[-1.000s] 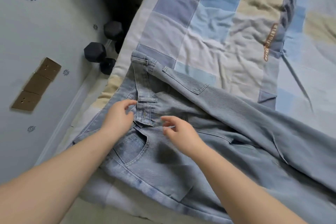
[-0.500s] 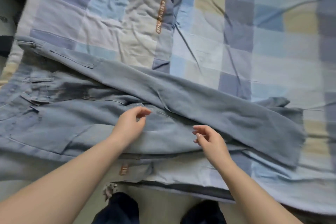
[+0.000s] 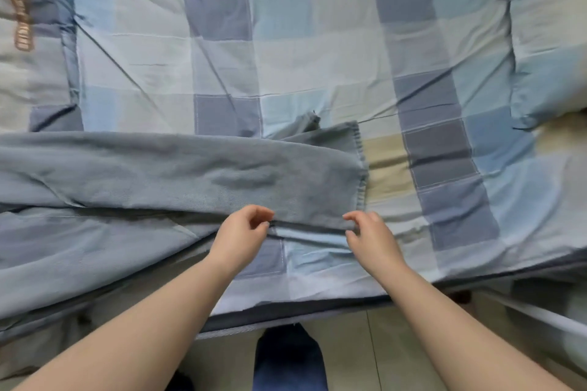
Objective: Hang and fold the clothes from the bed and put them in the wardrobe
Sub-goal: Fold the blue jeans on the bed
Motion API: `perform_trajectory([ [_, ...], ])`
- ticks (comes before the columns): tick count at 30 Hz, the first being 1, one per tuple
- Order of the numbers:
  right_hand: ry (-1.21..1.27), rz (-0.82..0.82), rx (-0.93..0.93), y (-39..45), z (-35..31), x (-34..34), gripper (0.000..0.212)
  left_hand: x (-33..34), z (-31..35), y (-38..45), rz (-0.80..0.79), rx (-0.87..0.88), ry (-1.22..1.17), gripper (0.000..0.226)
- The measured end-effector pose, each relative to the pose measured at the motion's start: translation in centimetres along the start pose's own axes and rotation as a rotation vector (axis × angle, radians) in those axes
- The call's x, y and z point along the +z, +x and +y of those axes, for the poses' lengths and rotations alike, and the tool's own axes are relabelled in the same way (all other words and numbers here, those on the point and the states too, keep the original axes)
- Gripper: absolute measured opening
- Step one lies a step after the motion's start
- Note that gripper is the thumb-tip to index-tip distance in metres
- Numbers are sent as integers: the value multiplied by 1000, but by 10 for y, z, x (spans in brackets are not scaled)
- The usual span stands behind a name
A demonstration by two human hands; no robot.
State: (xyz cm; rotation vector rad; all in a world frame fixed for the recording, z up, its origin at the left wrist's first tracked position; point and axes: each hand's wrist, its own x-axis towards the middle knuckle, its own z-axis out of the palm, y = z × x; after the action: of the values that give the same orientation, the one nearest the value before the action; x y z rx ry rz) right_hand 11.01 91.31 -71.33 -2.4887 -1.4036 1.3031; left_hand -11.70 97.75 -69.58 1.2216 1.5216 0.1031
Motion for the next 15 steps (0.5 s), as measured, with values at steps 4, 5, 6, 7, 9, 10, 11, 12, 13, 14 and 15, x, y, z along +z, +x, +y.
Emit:
perform_trajectory([
  [4,139,-84,94,19,40,18,25,44,3,12,-156,-207,-80,19],
  [5,200,-109,88,26,45,25,22,55,2,17,-183,-240,-100,26],
  [6,268,-123,85,28,47,30,20,62,1,17,-208,-265,-131,36],
  [7,351,-120,84,30,46,33,19,69,0,18,-235,-274,-167,47],
  [9,529,-71,72,32,44,31,25,86,-1,20,-290,-233,-215,66],
  [10,605,-33,43,29,39,28,30,92,1,20,-307,-156,-211,71],
  [11,676,7,-5,25,33,22,34,97,4,19,-291,-34,-168,73],
  [12,752,34,-54,20,27,15,36,99,7,20,-243,118,-76,73],
  [13,833,44,-109,14,19,7,38,100,12,21,-170,290,44,71],
  [14,903,45,-154,8,12,0,39,101,16,23,-84,457,140,65],
  [15,963,32,-186,3,6,-8,39,100,20,24,-4,572,193,56],
])
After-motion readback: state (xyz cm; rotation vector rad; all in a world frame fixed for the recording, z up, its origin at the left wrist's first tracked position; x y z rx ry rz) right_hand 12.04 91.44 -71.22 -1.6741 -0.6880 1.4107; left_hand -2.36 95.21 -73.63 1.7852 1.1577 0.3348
